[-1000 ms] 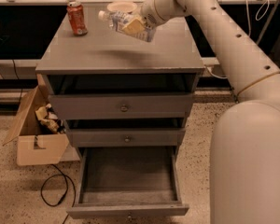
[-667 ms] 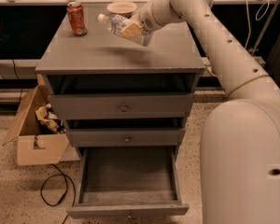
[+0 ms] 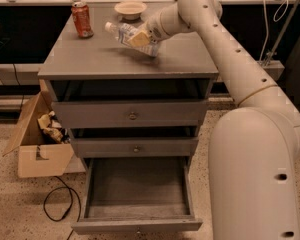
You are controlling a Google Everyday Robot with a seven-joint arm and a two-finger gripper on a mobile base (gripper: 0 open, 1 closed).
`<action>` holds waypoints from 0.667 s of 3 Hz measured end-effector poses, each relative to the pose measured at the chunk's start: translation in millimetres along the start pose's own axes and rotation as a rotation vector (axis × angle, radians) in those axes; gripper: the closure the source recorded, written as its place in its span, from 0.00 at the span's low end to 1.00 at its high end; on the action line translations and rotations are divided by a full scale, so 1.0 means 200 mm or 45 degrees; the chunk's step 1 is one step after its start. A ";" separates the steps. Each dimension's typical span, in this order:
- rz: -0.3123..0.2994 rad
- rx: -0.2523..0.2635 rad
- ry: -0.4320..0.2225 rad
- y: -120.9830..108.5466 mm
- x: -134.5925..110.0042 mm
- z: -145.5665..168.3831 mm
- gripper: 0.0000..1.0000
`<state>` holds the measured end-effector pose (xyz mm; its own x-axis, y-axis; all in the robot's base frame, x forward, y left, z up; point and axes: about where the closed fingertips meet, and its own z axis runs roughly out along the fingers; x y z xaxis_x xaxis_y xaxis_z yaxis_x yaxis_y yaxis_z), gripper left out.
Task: Pick blue plastic bottle from bottom drawer and place on counter
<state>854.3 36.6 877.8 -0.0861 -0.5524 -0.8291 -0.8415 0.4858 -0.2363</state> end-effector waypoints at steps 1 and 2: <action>0.000 0.000 0.000 0.00 0.00 0.00 0.58; -0.001 -0.006 -0.009 0.01 0.00 0.01 0.35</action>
Offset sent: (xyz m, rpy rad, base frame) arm 0.0027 0.0017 0.0030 0.0214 -0.0137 0.0093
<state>855.0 39.3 876.7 -0.0818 -0.5478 -0.8326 -0.8439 0.4826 -0.2346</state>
